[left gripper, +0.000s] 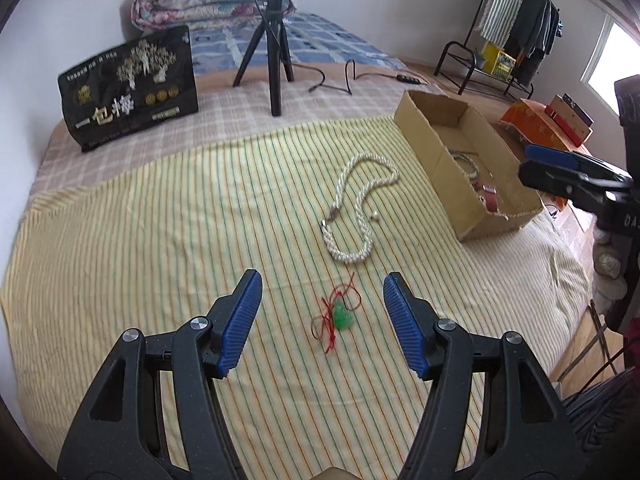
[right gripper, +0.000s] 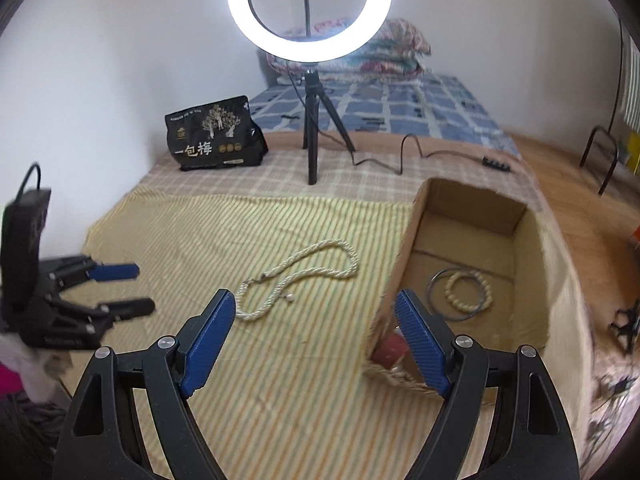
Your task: Organize jewelry
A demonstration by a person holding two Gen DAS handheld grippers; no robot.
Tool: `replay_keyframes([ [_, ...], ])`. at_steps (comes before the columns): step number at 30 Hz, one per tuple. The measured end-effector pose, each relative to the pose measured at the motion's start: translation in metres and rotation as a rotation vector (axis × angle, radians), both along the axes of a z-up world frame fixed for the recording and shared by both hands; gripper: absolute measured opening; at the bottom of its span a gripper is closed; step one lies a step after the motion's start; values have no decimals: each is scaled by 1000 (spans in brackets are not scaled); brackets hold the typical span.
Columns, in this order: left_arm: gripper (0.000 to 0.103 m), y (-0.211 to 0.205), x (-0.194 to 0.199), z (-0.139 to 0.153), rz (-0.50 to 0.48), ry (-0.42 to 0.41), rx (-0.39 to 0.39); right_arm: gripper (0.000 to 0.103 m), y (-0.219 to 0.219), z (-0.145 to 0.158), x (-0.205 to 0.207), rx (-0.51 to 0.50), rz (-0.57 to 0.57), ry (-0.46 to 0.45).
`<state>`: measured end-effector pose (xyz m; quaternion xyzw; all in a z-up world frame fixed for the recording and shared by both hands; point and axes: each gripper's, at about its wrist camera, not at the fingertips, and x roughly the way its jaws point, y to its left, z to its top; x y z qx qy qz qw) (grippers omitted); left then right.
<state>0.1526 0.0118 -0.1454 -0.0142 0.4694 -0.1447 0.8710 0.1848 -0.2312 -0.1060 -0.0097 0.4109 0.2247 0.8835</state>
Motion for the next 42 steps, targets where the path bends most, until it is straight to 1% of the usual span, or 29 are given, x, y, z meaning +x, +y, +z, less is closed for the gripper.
replay_keyframes([
  [3,65,-4,-3,-7,-21,20,-5,82,3,-9,9,52,-32,78],
  [6,65,-8,-5,-16,-40,43,-10,81,11,-17,19,81,-43,143],
  [9,63,-13,-6,-27,-50,70,-5,72,23,-23,24,96,-35,192],
  [10,60,-15,-6,-30,-56,78,2,70,29,-25,28,99,-32,216],
  [12,58,-18,-5,-36,-62,87,14,68,38,-32,34,103,-34,247],
  [13,58,-19,-5,-38,-60,89,16,62,42,-36,37,101,-40,260],
  [15,58,-20,-3,-41,-55,97,10,54,51,-44,44,93,-56,292],
  [17,58,-19,-2,-44,-52,98,7,53,57,-52,51,89,-74,316],
  [19,57,-20,-1,-45,-54,99,9,44,62,-62,59,82,-92,344],
  [23,54,-20,1,-51,-59,105,19,38,64,-82,75,81,-126,394],
  [24,54,-20,1,-53,-59,107,19,34,65,-86,78,76,-136,402],
  [35,54,-23,13,-64,-66,136,25,33,73,-111,102,48,-192,427],
  [37,54,-25,15,-66,-71,136,29,30,76,-115,104,31,-203,424],
  [42,54,-31,17,-72,-82,142,42,25,78,-121,109,-15,-210,403],
])
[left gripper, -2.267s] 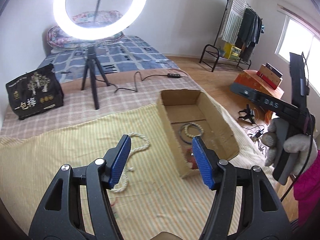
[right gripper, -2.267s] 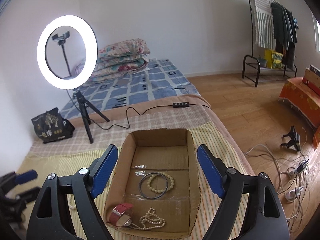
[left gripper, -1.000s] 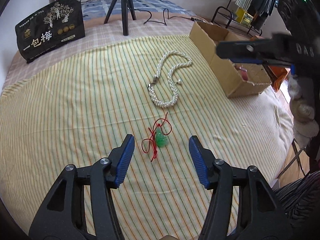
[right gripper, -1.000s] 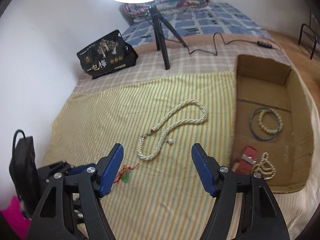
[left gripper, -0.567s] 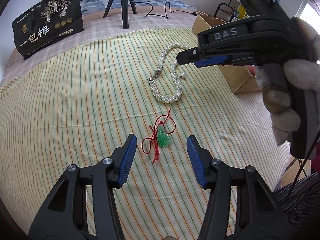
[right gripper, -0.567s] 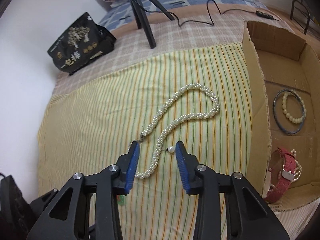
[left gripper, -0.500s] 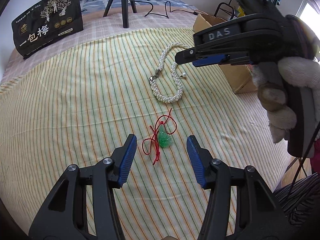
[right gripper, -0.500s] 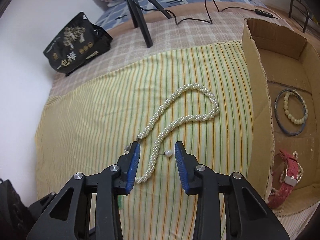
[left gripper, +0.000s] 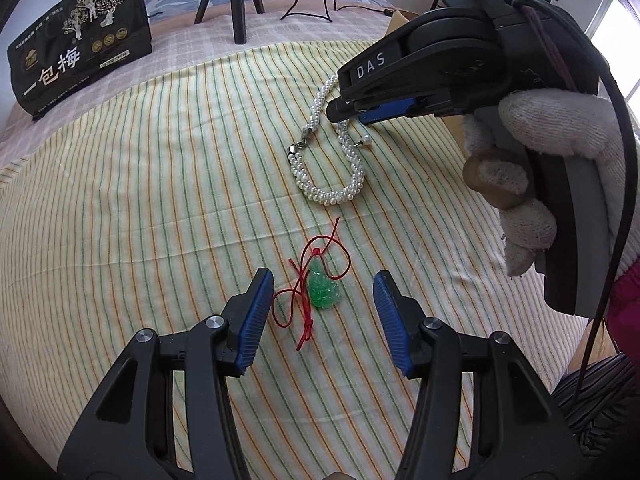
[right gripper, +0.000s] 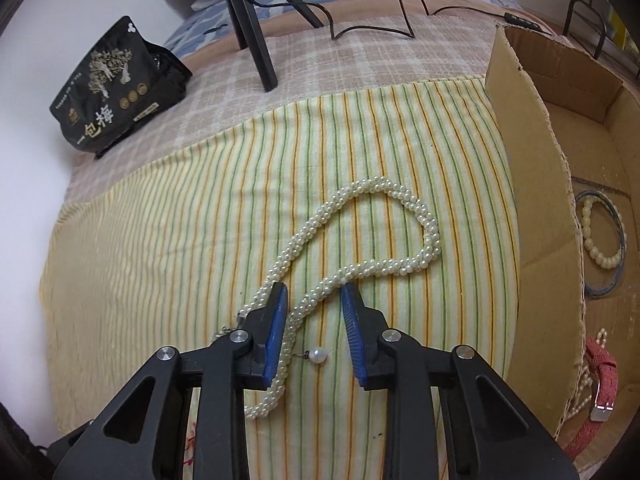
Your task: Organize jewelry
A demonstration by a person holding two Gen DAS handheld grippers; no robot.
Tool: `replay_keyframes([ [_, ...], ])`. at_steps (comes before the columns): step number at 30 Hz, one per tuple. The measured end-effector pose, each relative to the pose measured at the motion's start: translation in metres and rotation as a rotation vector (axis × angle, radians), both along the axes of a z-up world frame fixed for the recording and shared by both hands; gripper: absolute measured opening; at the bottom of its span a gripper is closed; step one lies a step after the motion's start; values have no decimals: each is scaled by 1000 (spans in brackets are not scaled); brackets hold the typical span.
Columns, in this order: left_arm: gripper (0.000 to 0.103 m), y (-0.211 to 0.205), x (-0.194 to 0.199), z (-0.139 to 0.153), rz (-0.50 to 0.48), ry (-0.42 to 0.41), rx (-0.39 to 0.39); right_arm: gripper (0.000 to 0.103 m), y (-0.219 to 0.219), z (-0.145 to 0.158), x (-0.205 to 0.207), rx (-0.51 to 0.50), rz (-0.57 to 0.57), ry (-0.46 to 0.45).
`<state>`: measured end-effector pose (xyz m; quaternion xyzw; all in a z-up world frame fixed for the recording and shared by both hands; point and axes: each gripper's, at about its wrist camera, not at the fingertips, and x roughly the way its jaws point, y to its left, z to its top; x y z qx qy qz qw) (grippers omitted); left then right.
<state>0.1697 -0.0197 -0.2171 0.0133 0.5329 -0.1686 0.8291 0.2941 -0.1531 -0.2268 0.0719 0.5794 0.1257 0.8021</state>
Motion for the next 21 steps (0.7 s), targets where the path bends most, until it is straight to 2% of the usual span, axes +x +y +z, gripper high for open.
replay_keyframes([
  [3,54,-4,2,-4,-4,6,9,24,2,-4,2,-15,10,-5],
  [5,49,-7,3,-6,-11,4,18,24,4,-4,2,-31,24,-15],
  [9,46,-10,5,-9,-12,5,30,23,6,-6,2,-47,38,-27],
  [12,38,-11,7,-12,-11,-1,48,21,6,-5,3,-50,46,-32],
  [15,30,-10,7,-13,-8,-10,63,13,3,-6,4,-42,40,-35],
  [18,17,-6,8,-13,4,-14,72,9,-1,-7,2,-31,36,-34],
  [21,16,-4,8,-13,9,-10,61,8,-1,-7,2,-26,35,-37],
])
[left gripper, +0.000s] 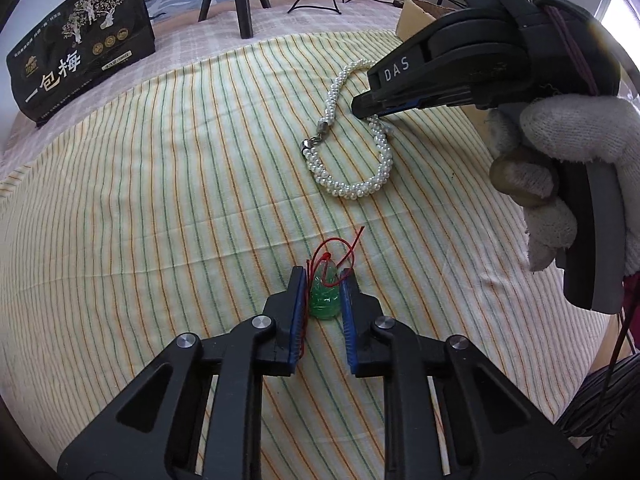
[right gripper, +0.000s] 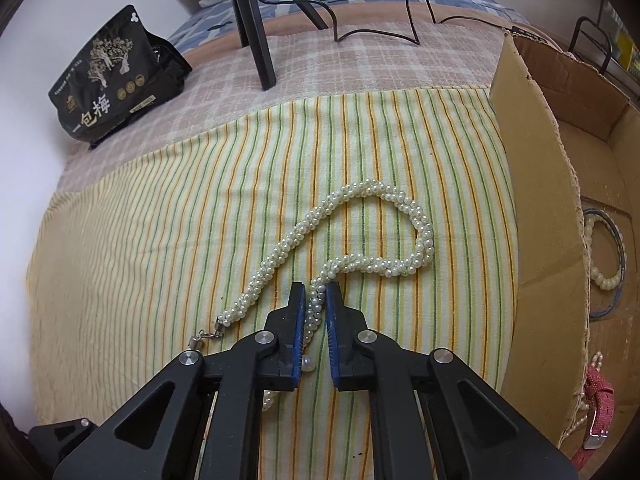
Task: Organize jewelry
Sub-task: 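Close the left tool on the jade pendant while the right tool grasps the long pearl necklace, then lift the pendant in the left tool while the right tool lifts the pearl necklace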
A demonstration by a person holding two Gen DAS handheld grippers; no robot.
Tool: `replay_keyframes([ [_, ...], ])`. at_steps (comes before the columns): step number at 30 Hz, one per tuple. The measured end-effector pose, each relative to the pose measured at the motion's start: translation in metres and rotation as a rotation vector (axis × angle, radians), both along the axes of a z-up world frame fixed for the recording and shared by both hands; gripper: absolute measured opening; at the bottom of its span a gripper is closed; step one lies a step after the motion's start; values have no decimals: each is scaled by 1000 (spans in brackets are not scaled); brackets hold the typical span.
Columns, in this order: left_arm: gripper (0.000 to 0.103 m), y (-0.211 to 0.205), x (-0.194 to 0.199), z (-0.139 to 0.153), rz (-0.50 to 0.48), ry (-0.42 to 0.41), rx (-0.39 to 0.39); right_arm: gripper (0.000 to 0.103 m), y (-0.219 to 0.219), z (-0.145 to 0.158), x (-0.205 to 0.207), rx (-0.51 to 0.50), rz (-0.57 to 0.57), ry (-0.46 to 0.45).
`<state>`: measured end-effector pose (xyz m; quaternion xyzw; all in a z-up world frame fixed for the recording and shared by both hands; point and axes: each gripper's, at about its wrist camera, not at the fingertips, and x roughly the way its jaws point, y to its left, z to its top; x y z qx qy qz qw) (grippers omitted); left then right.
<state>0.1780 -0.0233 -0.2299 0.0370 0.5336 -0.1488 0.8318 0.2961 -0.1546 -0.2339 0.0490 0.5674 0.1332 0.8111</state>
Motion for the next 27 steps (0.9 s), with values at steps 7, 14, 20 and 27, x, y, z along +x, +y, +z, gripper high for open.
replay_keyframes([
  [7,15,0,-4,3,-3,-14,4,7,-5,9,-1,80,-7,-8],
  [14,15,6,-5,13,18,-36,-13,7,-7,32,-3,150,9,-54],
  [20,0,17,-5,27,40,-61,-38,7,-10,48,-6,184,26,-80],
  [27,0,27,-1,39,65,-82,-70,7,-13,78,-12,231,51,-142],
])
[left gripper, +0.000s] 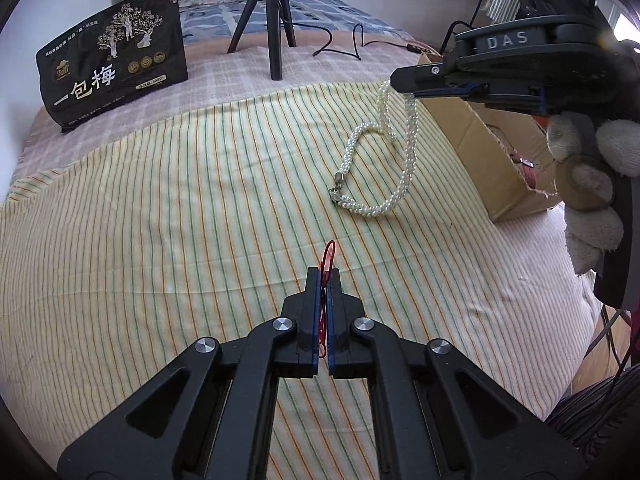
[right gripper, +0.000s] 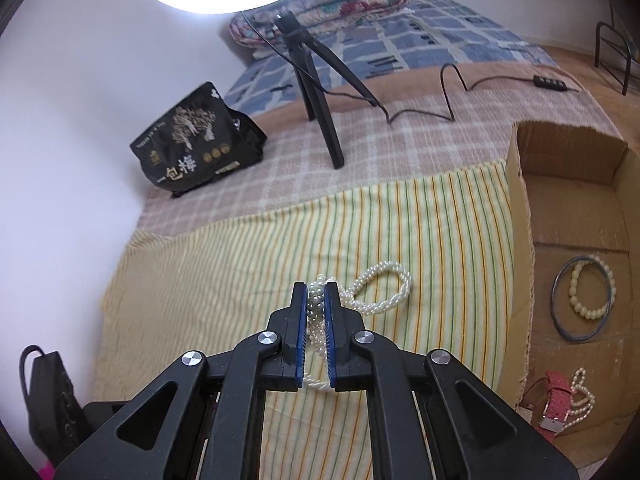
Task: Organize jewelry
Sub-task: 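Lift the pendant in the left tool while the right tool lifts the pearl necklace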
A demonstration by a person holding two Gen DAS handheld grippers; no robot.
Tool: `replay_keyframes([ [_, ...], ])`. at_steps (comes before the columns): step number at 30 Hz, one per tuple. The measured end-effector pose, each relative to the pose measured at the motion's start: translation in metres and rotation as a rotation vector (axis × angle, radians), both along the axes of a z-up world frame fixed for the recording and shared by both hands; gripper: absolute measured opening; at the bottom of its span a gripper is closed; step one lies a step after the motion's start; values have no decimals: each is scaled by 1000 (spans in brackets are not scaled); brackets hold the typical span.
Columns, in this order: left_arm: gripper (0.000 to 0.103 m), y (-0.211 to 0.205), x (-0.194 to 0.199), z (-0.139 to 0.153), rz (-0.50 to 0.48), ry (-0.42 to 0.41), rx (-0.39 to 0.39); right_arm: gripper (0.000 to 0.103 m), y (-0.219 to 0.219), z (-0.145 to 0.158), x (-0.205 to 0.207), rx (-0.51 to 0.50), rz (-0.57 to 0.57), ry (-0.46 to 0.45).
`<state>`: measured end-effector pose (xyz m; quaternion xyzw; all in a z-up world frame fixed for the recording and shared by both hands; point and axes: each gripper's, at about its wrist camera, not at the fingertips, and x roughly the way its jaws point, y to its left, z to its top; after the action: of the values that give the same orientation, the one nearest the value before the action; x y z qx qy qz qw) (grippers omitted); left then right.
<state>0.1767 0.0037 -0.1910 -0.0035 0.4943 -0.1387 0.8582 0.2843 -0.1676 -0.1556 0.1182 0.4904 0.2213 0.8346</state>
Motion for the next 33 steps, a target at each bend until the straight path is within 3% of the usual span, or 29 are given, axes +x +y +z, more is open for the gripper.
replay_keyframes([
  [9,0,8,2,15,19,-25,-35,6,1,15,-6,12,30,-32],
  [22,0,20,5,62,50,-123,-102,6,-15,99,-21,107,50,-220],
  [24,0,18,5,69,48,-133,-112,6,-20,110,-23,112,47,-243],
  [25,0,16,5,72,44,-137,-116,0,-23,115,-24,114,44,-254],
  [33,0,-20,7,88,-21,-170,-130,0,-58,135,-28,115,-21,-307],
])
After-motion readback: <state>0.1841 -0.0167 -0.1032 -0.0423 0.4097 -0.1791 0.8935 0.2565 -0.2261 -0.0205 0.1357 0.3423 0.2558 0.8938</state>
